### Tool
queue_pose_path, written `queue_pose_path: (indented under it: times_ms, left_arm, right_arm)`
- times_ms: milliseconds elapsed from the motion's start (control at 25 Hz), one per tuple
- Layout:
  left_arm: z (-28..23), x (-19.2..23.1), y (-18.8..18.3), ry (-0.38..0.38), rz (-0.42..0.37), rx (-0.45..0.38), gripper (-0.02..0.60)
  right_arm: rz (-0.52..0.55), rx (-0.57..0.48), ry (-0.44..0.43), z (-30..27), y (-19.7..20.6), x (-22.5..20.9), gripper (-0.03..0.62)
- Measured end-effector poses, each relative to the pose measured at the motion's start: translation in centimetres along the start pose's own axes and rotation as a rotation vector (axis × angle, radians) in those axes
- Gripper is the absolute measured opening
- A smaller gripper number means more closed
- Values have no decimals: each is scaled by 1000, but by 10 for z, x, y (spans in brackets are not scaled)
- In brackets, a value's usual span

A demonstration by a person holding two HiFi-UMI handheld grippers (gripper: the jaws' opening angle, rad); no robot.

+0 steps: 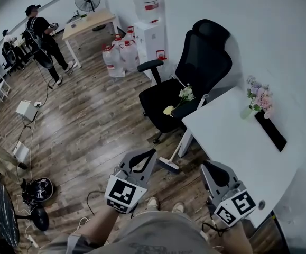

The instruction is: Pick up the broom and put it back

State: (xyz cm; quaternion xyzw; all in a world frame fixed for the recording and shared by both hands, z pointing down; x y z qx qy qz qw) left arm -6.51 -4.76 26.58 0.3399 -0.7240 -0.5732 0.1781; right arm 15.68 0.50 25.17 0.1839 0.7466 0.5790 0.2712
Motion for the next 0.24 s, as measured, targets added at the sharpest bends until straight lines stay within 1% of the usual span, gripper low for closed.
queue_pose_path:
  times_ms: [240]
  left_arm:
    - [1,-2,2,-8,-4,5,15]
  right_arm:
    - [0,1,3,3,2,-4,41]
Point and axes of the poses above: the fingertips, and each gripper's own axes: z backward along the fingers, x to its left, y out of its underside, the point moved 7 cm from there along z, backward along the fingers, and after that the axes turned 2 degrees about x, right-handed, at the moved point
